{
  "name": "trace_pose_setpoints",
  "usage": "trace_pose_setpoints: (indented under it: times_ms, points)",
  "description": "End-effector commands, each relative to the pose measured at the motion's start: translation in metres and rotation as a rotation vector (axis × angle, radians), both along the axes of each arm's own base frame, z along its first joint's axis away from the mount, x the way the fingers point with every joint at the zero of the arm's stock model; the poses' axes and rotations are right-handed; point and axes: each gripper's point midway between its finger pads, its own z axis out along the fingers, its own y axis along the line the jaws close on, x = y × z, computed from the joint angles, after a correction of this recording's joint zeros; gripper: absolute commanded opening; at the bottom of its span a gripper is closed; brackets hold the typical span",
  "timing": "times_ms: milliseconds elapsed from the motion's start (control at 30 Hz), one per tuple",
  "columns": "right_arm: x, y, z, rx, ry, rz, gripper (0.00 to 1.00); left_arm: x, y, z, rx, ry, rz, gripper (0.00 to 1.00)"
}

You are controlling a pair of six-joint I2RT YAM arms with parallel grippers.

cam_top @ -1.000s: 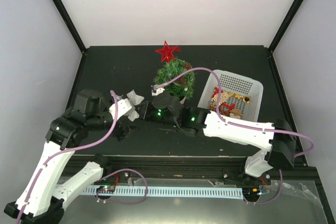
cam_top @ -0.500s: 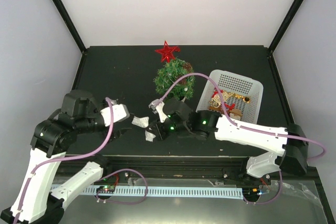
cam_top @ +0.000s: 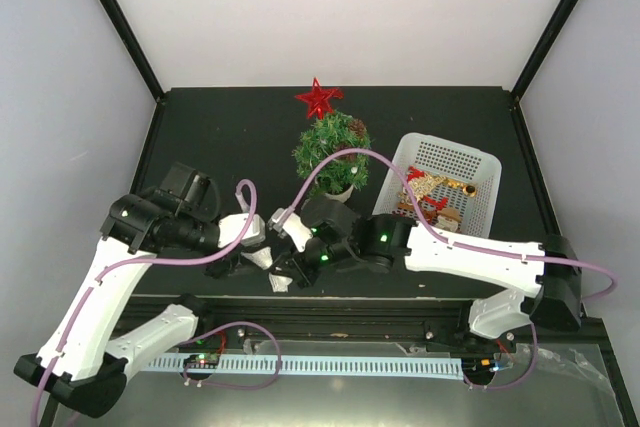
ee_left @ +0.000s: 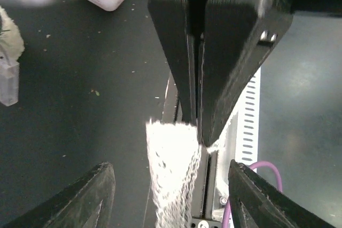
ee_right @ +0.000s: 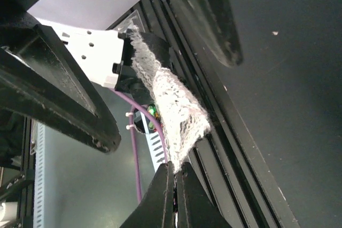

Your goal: Decorate the small christmas tree

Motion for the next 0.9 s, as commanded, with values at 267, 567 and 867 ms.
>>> trace_pose_setpoints:
  times_ms: [267, 567, 867]
  points:
    - [-0.015, 0.009, 0.005, 0.006, -0.015, 0.061, 0.01, -0.010, -0.008, 0.004, -0.055, 0.038, -0.063, 0.18]
    - [-0.013, 0.007, 0.008, 0.010, -0.028, 0.046, 0.01, -0.012, -0.007, -0.002, -0.039, 0.065, -0.076, 0.20]
    - [-0.007, 0.010, 0.011, 0.021, -0.040, 0.019, 0.01, -0.011, 0.002, -0.013, 0.029, 0.069, -0.063, 0.12]
